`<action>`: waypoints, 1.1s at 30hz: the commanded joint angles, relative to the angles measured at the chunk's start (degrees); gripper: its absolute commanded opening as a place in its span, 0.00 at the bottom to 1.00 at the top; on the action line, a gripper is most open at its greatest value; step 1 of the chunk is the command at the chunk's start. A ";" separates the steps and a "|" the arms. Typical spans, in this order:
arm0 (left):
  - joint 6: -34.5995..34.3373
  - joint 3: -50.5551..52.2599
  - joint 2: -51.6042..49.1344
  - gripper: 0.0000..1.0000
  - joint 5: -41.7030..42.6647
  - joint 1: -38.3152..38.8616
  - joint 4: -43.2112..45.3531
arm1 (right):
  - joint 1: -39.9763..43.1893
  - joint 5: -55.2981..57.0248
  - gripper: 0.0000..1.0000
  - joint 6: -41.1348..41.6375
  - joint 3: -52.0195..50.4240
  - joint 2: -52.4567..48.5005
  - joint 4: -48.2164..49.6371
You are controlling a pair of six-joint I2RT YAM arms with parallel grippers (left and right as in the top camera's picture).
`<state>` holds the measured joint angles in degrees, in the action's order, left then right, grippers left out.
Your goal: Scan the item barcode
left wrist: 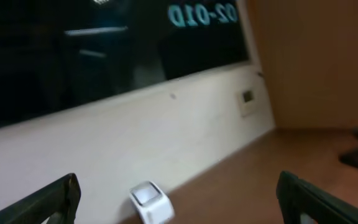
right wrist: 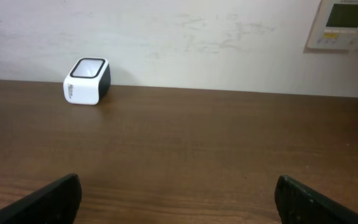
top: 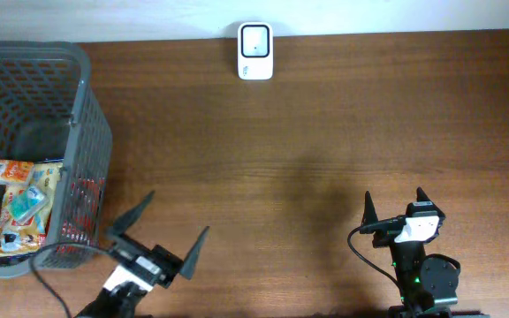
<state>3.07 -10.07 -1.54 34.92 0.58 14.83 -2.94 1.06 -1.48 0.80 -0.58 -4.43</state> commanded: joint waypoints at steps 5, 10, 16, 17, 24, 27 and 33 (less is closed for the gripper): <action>-1.09 -7.02 -3.30 0.99 -3.50 0.11 6.10 | -0.52 0.26 0.98 0.44 -0.48 0.26 -0.13; 1.16 -39.21 -26.93 0.99 -14.21 0.11 -31.23 | -0.52 0.26 0.98 0.42 -0.48 0.26 -0.13; -2.67 -64.78 -50.36 0.99 -23.85 -0.15 -42.01 | -0.52 0.28 0.98 0.42 -0.48 0.26 -0.13; -3.52 -70.12 -54.29 0.99 -31.74 -0.15 -46.01 | -0.52 0.26 0.99 0.42 -0.48 0.26 -0.13; -11.21 -121.61 -92.24 0.99 -43.78 -17.16 -80.61 | -0.52 0.28 0.98 0.44 -0.48 0.26 -0.13; -11.26 -122.03 -98.12 0.99 -43.69 -27.91 -83.06 | -0.52 0.28 0.98 0.42 -0.48 0.26 -0.13; -15.06 -120.98 -105.85 0.99 -43.98 -32.72 -94.25 | -0.52 0.26 0.98 0.44 -0.48 0.26 -0.13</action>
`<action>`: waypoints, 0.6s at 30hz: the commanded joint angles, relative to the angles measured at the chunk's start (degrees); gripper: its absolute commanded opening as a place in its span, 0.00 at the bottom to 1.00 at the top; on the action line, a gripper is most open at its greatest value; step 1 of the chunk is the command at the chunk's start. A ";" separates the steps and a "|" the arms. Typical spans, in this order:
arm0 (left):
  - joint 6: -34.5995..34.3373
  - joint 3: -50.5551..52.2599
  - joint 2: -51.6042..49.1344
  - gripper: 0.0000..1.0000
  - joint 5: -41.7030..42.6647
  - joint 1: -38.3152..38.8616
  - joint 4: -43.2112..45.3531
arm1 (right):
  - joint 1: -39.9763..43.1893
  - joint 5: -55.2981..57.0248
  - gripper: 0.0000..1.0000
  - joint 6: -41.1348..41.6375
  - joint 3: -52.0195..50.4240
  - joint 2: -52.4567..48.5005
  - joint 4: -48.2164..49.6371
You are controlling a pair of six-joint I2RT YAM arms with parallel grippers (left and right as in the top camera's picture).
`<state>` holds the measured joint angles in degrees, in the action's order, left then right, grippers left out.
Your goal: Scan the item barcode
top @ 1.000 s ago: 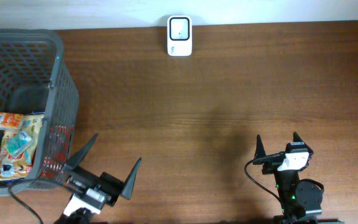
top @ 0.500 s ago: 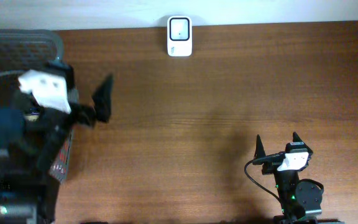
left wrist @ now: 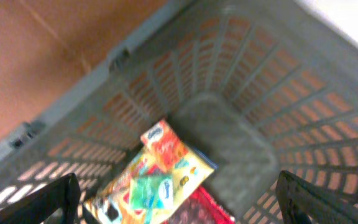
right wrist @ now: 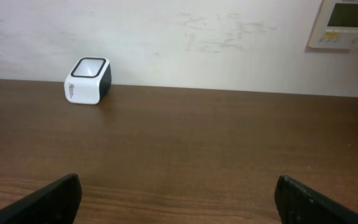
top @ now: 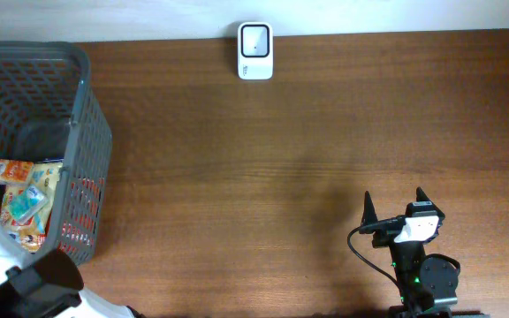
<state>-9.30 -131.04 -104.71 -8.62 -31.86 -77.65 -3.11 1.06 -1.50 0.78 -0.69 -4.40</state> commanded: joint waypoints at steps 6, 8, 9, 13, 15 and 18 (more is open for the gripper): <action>-4.90 10.95 -4.68 0.99 -6.16 -0.02 -6.25 | -0.35 0.26 0.98 0.44 -0.46 0.37 -0.15; -5.03 17.77 -4.68 0.99 -5.99 -0.02 -4.83 | -0.35 0.28 0.99 0.46 -0.46 0.37 -0.15; -5.01 23.15 -4.68 0.99 -5.20 0.04 -2.56 | -0.35 0.26 0.98 0.44 -0.46 0.37 -0.15; -4.28 37.20 -4.68 0.96 -5.16 0.35 6.58 | -0.35 0.26 0.98 0.46 -0.46 0.37 -0.15; -4.09 42.45 -4.70 0.88 -5.20 0.33 10.40 | -0.35 0.26 0.99 0.44 -0.46 0.37 -0.15; -4.09 47.30 -4.70 0.84 -5.81 0.28 16.74 | -0.35 0.26 0.98 0.44 -0.46 0.37 -0.15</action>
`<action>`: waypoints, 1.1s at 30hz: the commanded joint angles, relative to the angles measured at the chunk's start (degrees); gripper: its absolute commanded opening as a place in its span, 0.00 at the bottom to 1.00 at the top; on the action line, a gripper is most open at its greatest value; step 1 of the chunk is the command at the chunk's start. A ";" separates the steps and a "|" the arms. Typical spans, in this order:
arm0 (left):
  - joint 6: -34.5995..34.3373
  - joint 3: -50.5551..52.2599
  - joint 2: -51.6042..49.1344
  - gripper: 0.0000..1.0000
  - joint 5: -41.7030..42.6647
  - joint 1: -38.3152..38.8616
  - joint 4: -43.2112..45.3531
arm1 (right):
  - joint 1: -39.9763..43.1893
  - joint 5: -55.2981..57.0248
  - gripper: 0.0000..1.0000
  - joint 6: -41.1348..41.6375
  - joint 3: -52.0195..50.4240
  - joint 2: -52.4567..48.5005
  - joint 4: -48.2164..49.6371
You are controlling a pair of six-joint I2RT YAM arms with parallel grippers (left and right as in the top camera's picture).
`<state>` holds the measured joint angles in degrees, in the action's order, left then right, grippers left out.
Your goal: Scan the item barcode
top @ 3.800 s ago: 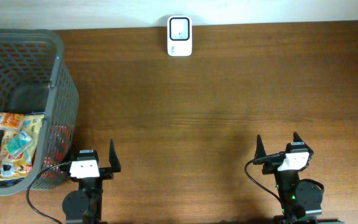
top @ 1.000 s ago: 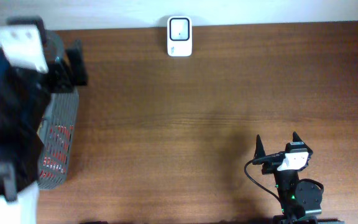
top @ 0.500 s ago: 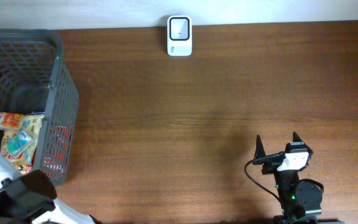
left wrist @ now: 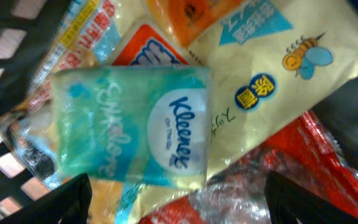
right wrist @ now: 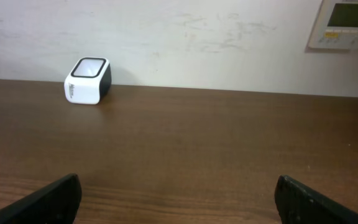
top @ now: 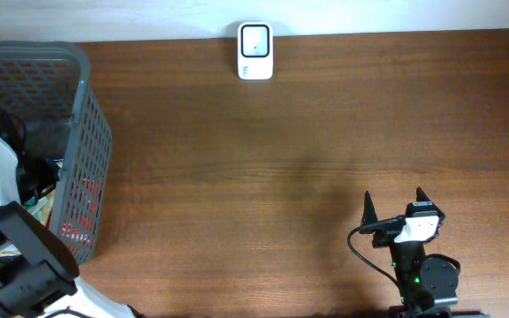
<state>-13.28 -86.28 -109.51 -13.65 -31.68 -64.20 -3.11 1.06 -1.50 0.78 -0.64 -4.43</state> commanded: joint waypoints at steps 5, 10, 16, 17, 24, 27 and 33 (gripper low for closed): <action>-0.11 3.52 0.11 0.38 -0.76 0.11 10.01 | -0.35 0.26 0.98 0.44 -0.46 0.33 -0.13; -0.13 3.45 0.26 0.00 -0.72 0.13 8.59 | -0.35 0.26 0.98 0.44 -0.46 0.33 -0.13; 0.07 -5.77 18.45 0.00 7.41 1.36 9.01 | -0.35 0.26 0.99 0.44 -0.46 0.33 -0.13; 0.07 -5.77 21.75 0.00 9.62 1.88 10.32 | -0.35 0.26 0.99 0.44 -0.46 0.33 -0.13; 10.73 -5.62 38.73 0.00 40.65 28.41 21.53 | -0.35 0.26 0.99 0.46 -0.46 0.33 -0.13; 12.96 -5.49 30.38 0.00 40.63 42.49 18.53 | -0.35 0.28 0.98 0.44 -0.46 0.33 -0.13; 12.90 -5.49 1.60 0.00 31.80 58.99 19.58 | -0.35 0.26 0.99 0.44 -0.46 0.33 -0.13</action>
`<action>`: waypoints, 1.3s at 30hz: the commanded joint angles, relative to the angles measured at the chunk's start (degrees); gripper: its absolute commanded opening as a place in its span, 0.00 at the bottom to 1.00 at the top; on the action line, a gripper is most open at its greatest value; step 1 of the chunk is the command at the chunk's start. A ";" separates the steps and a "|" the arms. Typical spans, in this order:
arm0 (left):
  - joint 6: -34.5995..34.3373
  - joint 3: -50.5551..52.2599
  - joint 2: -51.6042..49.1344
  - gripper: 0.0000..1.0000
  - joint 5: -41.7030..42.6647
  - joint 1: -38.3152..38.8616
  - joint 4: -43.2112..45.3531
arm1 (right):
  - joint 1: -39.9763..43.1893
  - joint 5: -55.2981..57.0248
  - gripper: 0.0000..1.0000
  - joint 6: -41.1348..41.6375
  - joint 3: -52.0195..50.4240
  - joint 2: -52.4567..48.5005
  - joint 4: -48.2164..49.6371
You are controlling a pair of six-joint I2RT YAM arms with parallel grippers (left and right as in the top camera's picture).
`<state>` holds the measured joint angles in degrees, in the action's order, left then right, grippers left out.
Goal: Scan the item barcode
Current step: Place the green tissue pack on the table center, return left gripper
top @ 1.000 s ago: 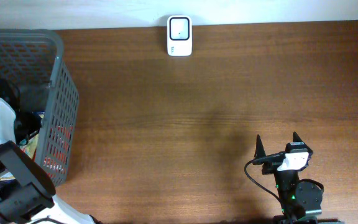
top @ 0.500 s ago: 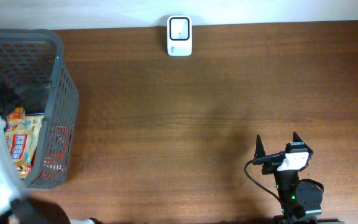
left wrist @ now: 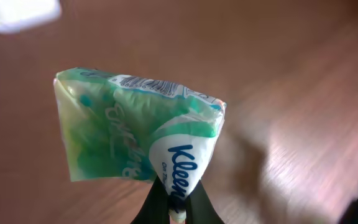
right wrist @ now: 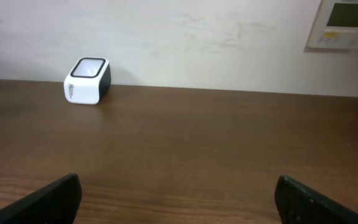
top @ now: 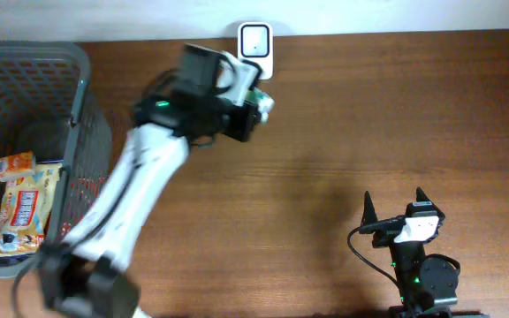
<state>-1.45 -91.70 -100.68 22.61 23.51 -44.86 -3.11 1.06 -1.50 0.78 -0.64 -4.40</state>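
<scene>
A green-and-white Kleenex tissue pack [left wrist: 135, 134] hangs pinched by one edge in my left gripper [left wrist: 178, 202], which is shut on it. In the overhead view the left gripper [top: 251, 111] holds the pack [top: 261, 99] above the table, just in front of the white barcode scanner [top: 254, 40] at the back edge. The scanner shows as a blurred white patch [left wrist: 17, 12] in the left wrist view. My right gripper [top: 394, 210] rests open near the front right, and its open fingers frame the bottom corners of the right wrist view [right wrist: 178, 190], facing the scanner [right wrist: 87, 81].
A grey mesh basket [top: 82, 106] stands at the left, holding an orange packet [top: 16, 164] and a yellow snack bag [top: 29, 208]. A thermostat panel [right wrist: 344, 23] hangs on the wall behind the table.
My left gripper was open, close over the Kleenex pack inside the basket. Now it is shut on the pack and holds it over the table in front of the scanner. The right arm has not moved.
My left gripper stood open at the table's front beside the basket, then open above the basket looking down at the packets, then close over the Kleenex pack. Now the pack is out of the basket, gripped near the scanner. The right gripper stayed open throughout.
</scene>
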 commanded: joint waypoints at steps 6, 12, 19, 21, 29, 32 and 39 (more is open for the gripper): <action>1.09 -0.17 -16.31 0.99 -4.44 8.83 1.01 | -0.35 0.26 0.99 0.44 -0.46 0.33 -0.15; 1.07 -25.35 -11.21 0.99 -4.66 2.14 -13.88 | -0.35 0.26 0.99 0.44 -0.46 0.33 -0.15; -11.74 -37.31 6.64 0.99 -31.52 -20.26 -36.06 | -0.35 0.26 0.98 0.44 -0.46 0.33 -0.15; -33.62 -37.29 8.26 0.99 -46.16 -31.10 -45.92 | -0.35 0.26 0.98 0.46 -0.46 0.33 -0.15; -35.65 -21.38 0.20 0.99 -44.87 -49.96 -34.97 | -0.35 0.26 0.99 0.44 -0.46 0.33 -0.15; -34.93 -16.13 -5.05 0.98 -46.90 -50.23 -27.26 | -0.35 0.28 0.98 0.46 -0.46 0.35 -0.15; -34.82 -14.01 -20.94 0.99 -50.31 -50.21 -20.92 | -0.35 0.28 0.99 0.46 -0.46 0.33 -0.15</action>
<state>-36.40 -106.04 -117.82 -24.32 -26.44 -67.05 -3.11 1.06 -1.48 0.78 -0.62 -4.40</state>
